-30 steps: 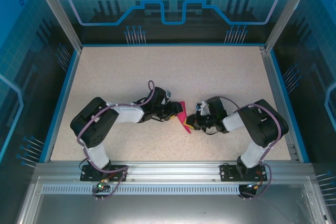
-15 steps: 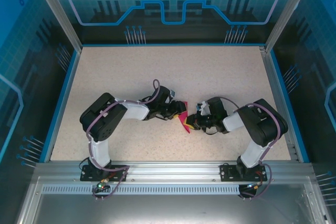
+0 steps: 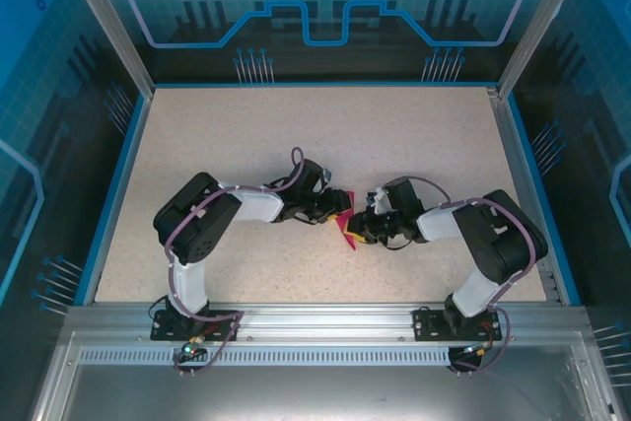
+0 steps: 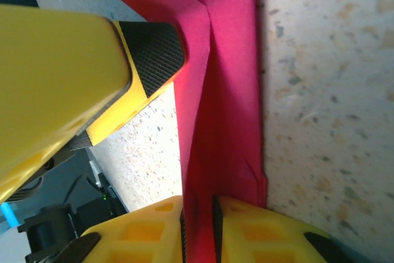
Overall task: Fold a paper plane with a square sheet of paper (pick it up from the middle)
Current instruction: Fold the wing for the fifth time at the center of the table.
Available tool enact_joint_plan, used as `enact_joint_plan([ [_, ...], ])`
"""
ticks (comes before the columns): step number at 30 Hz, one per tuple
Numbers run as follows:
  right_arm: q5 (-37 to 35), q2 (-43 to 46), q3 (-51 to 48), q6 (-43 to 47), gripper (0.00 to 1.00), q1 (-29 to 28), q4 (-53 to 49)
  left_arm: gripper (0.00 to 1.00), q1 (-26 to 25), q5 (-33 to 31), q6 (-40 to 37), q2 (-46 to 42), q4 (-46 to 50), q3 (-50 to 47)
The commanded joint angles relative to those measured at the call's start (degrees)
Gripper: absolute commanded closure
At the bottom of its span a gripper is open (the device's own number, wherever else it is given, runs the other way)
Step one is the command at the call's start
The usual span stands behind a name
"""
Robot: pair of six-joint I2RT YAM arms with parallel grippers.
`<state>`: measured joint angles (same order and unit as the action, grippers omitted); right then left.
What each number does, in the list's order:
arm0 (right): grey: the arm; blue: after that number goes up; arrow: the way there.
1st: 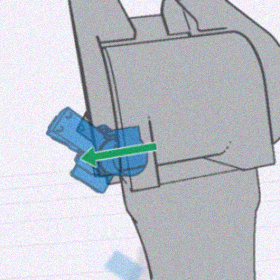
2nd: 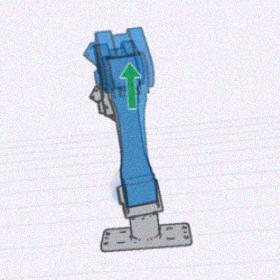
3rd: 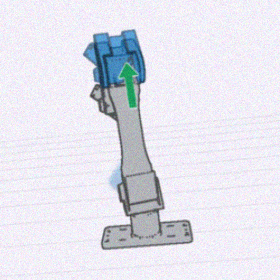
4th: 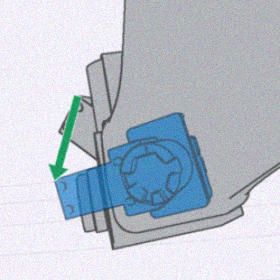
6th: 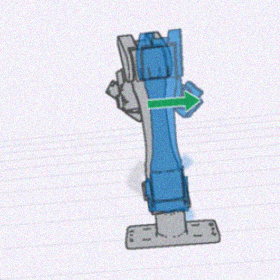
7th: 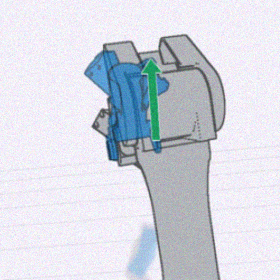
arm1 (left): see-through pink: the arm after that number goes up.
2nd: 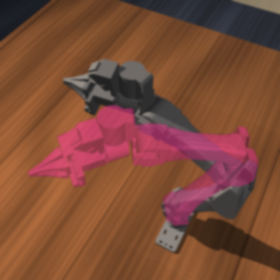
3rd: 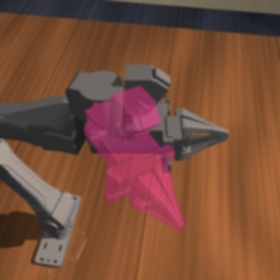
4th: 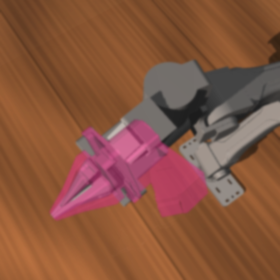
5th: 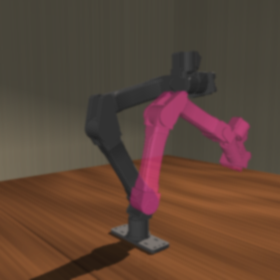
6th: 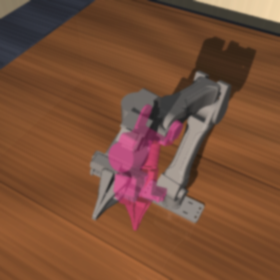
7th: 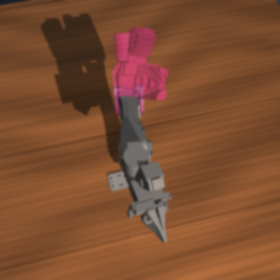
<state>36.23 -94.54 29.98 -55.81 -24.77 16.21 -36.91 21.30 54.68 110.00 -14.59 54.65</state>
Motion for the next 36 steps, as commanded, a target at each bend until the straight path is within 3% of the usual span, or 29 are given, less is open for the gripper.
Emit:
enact_joint_plan([
  [1, -2.74, 2.40, 1.59, 3.99, 0.79, -1.11, -11.68, 0.55, -0.86, 0.93, -2.61, 1.80, 6.15, 1.21],
  [20, -3.45, 7.99, 1.43, 5.87, 0.82, -2.91, -16.07, 0.55, -1.68, 1.60, -3.37, 2.42, 7.52, 3.00],
  [36, -7.15, 11.22, 2.87, 6.28, 0.78, -2.99, -19.70, 0.55, -1.81, 2.43, -3.96, 2.59, 7.82, 3.53],
])
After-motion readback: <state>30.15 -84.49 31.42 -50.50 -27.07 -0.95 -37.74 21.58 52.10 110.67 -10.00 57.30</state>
